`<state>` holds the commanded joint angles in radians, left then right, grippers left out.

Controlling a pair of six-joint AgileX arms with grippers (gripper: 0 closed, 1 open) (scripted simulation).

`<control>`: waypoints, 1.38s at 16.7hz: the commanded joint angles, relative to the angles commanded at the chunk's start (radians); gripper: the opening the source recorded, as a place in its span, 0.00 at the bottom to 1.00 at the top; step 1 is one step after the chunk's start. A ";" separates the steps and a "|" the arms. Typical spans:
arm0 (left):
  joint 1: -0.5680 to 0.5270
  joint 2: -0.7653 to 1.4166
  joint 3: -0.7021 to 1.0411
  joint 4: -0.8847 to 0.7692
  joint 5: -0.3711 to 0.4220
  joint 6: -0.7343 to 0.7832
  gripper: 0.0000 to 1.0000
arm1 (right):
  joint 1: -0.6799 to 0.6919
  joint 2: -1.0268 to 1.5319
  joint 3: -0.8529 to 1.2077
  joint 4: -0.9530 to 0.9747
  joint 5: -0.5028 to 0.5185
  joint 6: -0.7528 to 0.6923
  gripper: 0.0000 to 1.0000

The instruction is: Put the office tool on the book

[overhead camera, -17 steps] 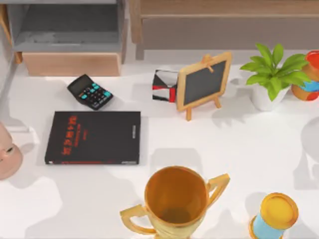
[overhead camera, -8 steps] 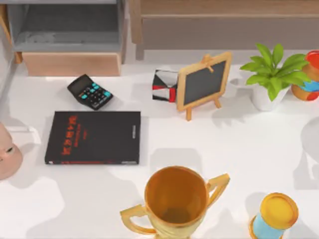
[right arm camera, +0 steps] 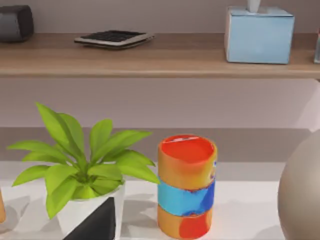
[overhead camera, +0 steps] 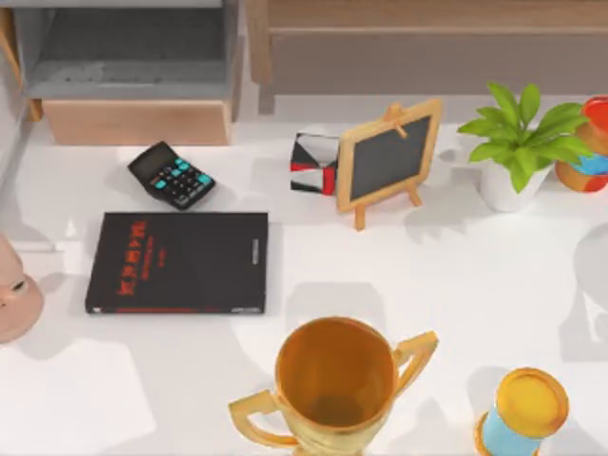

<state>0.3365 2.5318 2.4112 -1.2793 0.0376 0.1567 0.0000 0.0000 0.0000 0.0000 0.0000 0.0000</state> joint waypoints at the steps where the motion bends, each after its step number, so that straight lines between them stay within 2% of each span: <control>1: 0.000 -0.033 -0.017 0.002 0.001 -0.001 0.00 | 0.000 0.000 0.000 0.000 0.000 0.000 1.00; 7: -0.045 -0.282 -0.172 0.023 0.017 -0.029 0.00 | 0.000 0.000 0.000 0.000 0.000 0.000 1.00; 11: -0.133 -0.426 -0.298 0.026 0.045 -0.089 0.00 | 0.000 0.000 0.000 0.000 0.000 0.000 1.00; 16: -0.310 -0.541 -0.495 0.065 0.038 -0.204 0.00 | 0.000 0.000 0.000 0.000 0.000 0.000 1.00; 23: -0.615 -0.570 -0.755 0.194 -0.029 -0.401 0.00 | 0.000 0.000 0.000 0.000 0.000 0.000 1.00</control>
<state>-0.2786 1.9622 1.6566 -1.0858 0.0083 -0.2446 0.0000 0.0000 0.0000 0.0000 0.0000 0.0000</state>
